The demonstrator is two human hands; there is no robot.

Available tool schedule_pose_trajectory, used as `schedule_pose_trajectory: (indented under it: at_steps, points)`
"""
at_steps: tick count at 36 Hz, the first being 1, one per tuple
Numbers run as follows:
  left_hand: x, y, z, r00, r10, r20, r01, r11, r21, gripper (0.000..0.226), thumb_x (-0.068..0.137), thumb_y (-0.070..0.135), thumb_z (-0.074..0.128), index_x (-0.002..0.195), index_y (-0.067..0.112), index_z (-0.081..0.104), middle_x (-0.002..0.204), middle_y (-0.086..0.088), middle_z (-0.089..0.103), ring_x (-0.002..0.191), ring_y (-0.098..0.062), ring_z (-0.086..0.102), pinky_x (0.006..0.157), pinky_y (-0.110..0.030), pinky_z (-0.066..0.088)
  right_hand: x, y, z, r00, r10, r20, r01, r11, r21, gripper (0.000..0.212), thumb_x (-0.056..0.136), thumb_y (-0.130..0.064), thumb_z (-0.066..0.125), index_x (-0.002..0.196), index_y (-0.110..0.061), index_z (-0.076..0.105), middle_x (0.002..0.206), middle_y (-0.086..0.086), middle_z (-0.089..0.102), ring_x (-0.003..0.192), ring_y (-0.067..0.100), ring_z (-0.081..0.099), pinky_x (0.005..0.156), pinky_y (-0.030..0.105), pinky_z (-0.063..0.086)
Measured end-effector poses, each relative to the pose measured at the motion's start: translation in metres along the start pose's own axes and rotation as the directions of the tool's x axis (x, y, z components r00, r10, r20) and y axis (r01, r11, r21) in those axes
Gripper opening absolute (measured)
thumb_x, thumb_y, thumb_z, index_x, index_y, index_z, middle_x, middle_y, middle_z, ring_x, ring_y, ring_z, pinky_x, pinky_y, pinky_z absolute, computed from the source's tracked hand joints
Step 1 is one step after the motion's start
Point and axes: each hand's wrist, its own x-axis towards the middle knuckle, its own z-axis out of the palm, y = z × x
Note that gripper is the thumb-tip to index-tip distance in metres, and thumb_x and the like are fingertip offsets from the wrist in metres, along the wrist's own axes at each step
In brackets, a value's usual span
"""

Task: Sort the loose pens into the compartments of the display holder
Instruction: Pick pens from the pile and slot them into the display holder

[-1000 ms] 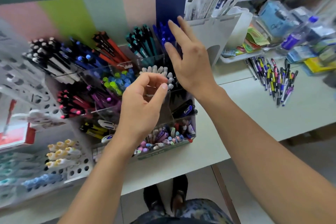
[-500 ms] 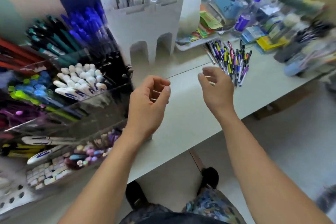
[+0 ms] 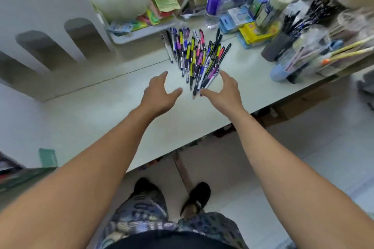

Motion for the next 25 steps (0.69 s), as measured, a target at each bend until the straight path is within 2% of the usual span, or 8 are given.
schedule_pose_trajectory:
  at_steps: [3,6,9,12,18,22,25]
  points:
    - [0.034,0.002,0.004,0.998,-0.049,-0.036,0.05,0.997,0.05,0.084,0.094,0.056,0.059,0.16,0.021,0.022,0.166,-0.008,0.024,0.15,-0.033,0.025,0.12,-0.045,0.024,0.043,-0.002,0.0,0.998,-0.02,0.067,0.027,0.995,-0.099,0.104,0.081,-0.056,0.079,0.162,-0.033,0.017,0.171,0.004,0.004,0.157,0.031,0.003,0.122,0.045,0.02]
    - [0.073,0.01,0.009,0.989,-0.128,-0.071,0.131,0.99,0.043,0.09,0.093,0.058,0.061,0.161,0.017,0.018,0.166,-0.011,0.021,0.15,-0.036,0.023,0.12,-0.047,0.024,0.084,-0.003,-0.001,0.995,0.006,0.096,0.008,0.989,-0.149,0.109,0.079,-0.062,0.077,0.162,-0.039,0.01,0.171,0.002,-0.007,0.156,0.035,-0.009,0.123,0.053,0.016]
    - [0.119,0.024,0.02,0.962,-0.257,-0.096,0.256,0.966,-0.02,0.104,0.089,0.064,0.063,0.161,0.01,0.011,0.167,-0.013,0.017,0.151,-0.037,0.021,0.119,-0.048,0.025,0.121,0.005,0.001,0.997,0.015,0.076,0.0,0.98,-0.198,0.111,0.078,-0.073,0.071,0.162,-0.04,0.007,0.171,0.003,-0.009,0.155,0.038,-0.012,0.124,0.06,0.013]
    - [0.159,0.039,0.035,0.931,-0.338,-0.136,0.335,0.941,-0.044,0.111,0.085,0.069,0.063,0.159,0.004,0.012,0.165,-0.015,0.018,0.15,-0.037,0.021,0.118,-0.049,0.026,0.149,0.013,0.004,0.996,0.048,0.076,-0.024,0.956,-0.293,0.114,0.073,-0.086,0.061,0.162,-0.041,0.004,0.171,0.004,-0.011,0.155,0.04,-0.011,0.123,0.062,0.008]
    - [0.222,0.062,0.057,0.859,-0.396,-0.323,0.424,0.905,0.019,0.115,0.077,0.079,0.062,0.153,0.001,0.023,0.157,-0.015,0.03,0.145,-0.034,0.028,0.118,-0.046,0.026,0.203,0.018,0.002,0.994,-0.083,0.078,0.106,0.923,-0.37,0.112,0.072,-0.093,0.051,0.161,-0.044,0.003,0.17,0.009,-0.013,0.155,0.04,-0.01,0.124,0.06,0.0]
    - [0.25,0.068,0.073,0.845,-0.384,-0.372,0.422,0.906,0.025,0.106,0.083,0.073,0.06,0.155,0.006,0.021,0.162,-0.011,0.022,0.148,-0.031,0.021,0.12,-0.044,0.018,0.233,0.013,0.011,0.979,-0.175,0.103,0.201,0.909,-0.366,0.105,0.076,-0.09,0.05,0.161,-0.043,0.01,0.171,0.005,-0.01,0.156,0.035,-0.011,0.126,0.054,-0.001]
    - [0.252,0.058,0.082,0.836,-0.311,-0.453,0.4,0.91,0.112,0.079,0.095,0.061,0.05,0.151,0.009,0.029,0.158,-0.01,0.03,0.144,-0.031,0.027,0.116,-0.044,0.021,0.242,0.015,0.022,0.957,-0.268,0.113,0.29,0.867,-0.406,0.094,0.084,-0.086,0.043,0.161,-0.04,0.017,0.172,0.0,-0.006,0.157,0.03,-0.011,0.127,0.049,-0.001]
